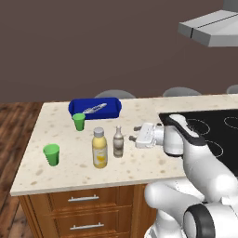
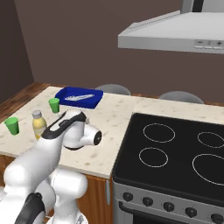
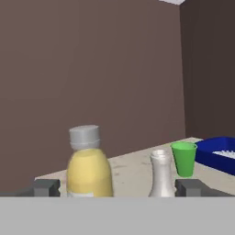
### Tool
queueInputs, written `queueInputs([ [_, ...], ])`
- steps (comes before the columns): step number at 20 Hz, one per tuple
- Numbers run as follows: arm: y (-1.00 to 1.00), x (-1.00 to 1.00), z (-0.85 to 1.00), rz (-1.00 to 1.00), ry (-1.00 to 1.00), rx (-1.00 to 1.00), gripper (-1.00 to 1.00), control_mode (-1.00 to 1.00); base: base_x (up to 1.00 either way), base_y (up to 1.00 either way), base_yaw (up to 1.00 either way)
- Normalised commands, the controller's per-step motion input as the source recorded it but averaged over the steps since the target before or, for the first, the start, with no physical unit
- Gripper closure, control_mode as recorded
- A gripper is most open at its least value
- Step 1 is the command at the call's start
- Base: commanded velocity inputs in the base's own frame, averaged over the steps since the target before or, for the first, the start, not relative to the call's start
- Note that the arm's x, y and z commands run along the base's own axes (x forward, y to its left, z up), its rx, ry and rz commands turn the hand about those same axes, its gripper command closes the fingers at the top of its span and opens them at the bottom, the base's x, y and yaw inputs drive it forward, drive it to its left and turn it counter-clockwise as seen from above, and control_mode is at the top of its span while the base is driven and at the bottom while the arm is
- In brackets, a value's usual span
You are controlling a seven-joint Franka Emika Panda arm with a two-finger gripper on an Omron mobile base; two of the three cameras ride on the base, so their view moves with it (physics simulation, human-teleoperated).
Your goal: Place the drinks on the dining counter in a tight cluster.
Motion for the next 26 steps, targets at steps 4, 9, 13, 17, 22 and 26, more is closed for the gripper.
queueInputs([
  [4,-0.08,-0.53,0.41,0.0,0.12,-0.04,-1.0,-1.0,0.0,0.0,0.0],
  [9,-0.04,-0.6,0.15,0.0,0.0,-0.05,-1.0,-1.0,0.0,0.0,0.0],
  [13,-0.11,-0.53,0.13,0.0,0.0,-0.01,-1.0,-1.0,0.0,0.0,0.0],
  [17,-0.12,-0.49,0.18,0.0,0.0,-0.01,-1.0,-1.0,0.0,0.0,0.0],
  [22,-0.04,-0.37,0.12,0.0,-0.08,-0.01,-1.0,-1.0,0.0,0.0,0.0],
  [26,0.0,0.0,0.0,0.0,-0.01,0.0,-1.0,-1.0,0.0,0.0,0.0],
])
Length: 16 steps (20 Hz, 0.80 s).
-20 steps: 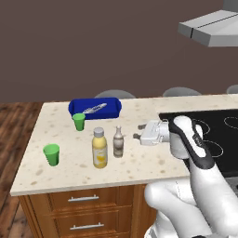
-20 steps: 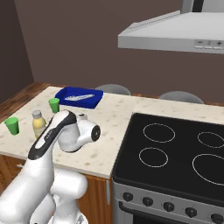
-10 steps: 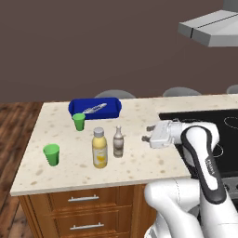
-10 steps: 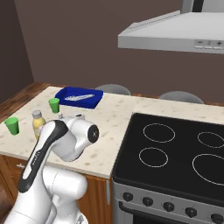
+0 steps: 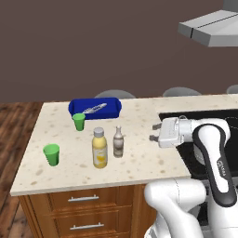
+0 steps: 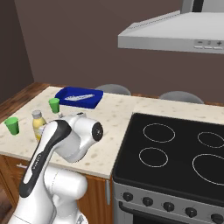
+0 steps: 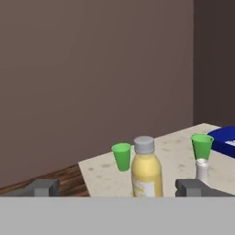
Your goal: Place the drinks on the dining counter in a tight cluster.
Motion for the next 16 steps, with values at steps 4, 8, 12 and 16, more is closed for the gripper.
queueInputs([
  [4,0.0,0.0,0.0,0.0,0.0,0.0,-1.0,1.0,-0.25,0.0,-0.01],
  [8,0.0,0.0,0.0,0.0,0.0,0.0,-1.0,1.0,-0.43,-0.03,-0.22],
  [12,0.0,0.0,0.0,0.0,0.0,0.0,-1.0,1.0,-0.09,0.04,-0.8],
  [16,0.0,0.0,0.0,0.0,0.0,0.0,-1.0,1.0,0.0,0.08,-0.95],
])
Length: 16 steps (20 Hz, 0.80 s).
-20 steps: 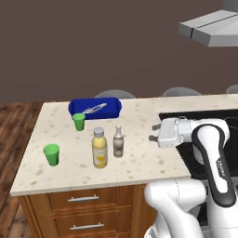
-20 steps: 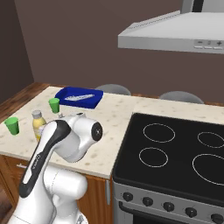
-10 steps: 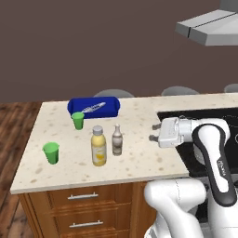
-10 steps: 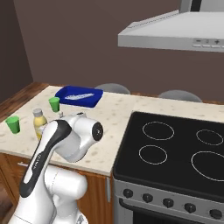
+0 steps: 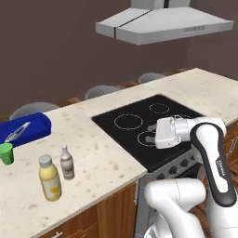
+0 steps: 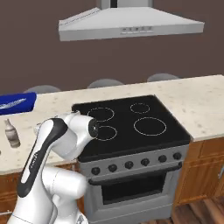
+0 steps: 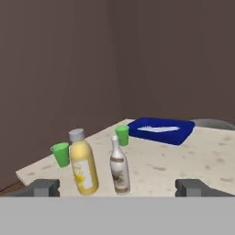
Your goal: Place the drinks on the dining counter in a tight cluster.
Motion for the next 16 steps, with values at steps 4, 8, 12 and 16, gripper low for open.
queueInputs([
  [4,0.0,0.0,0.0,0.0,0.0,0.0,-1.0,1.0,0.0,0.08,-0.96],
  [8,0.0,0.0,0.0,0.0,0.0,0.0,-1.0,1.0,0.0,0.08,-0.97],
  [12,0.0,0.0,0.0,0.0,0.0,0.0,-1.0,1.0,0.0,0.08,-0.97],
  [16,0.0,0.0,0.0,0.0,0.0,0.0,-1.0,1.0,0.0,0.06,-0.98],
])
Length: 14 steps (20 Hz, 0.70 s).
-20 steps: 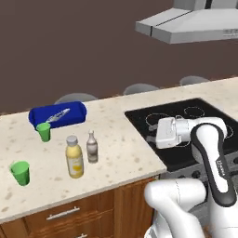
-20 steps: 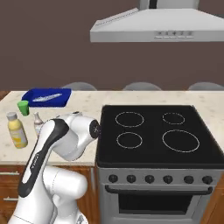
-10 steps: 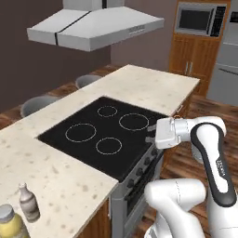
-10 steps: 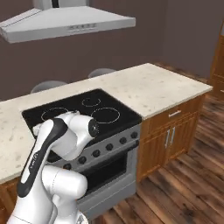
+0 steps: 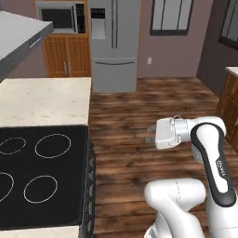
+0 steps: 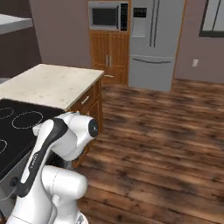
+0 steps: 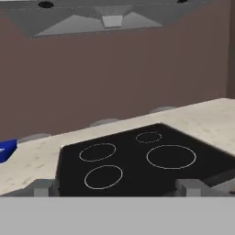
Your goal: Place the drinks on the dining counter in a tight cluster.
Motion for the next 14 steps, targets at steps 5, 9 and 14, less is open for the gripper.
queueInputs([
  [5,0.0,0.0,0.0,0.0,0.0,0.0,-1.0,1.0,0.0,0.01,-1.0],
  [9,0.0,0.0,0.0,0.0,0.0,0.0,-1.0,1.0,0.0,0.0,-0.98],
  [14,0.0,0.0,0.0,0.0,0.0,0.0,-1.0,1.0,0.0,0.0,-0.93],
])
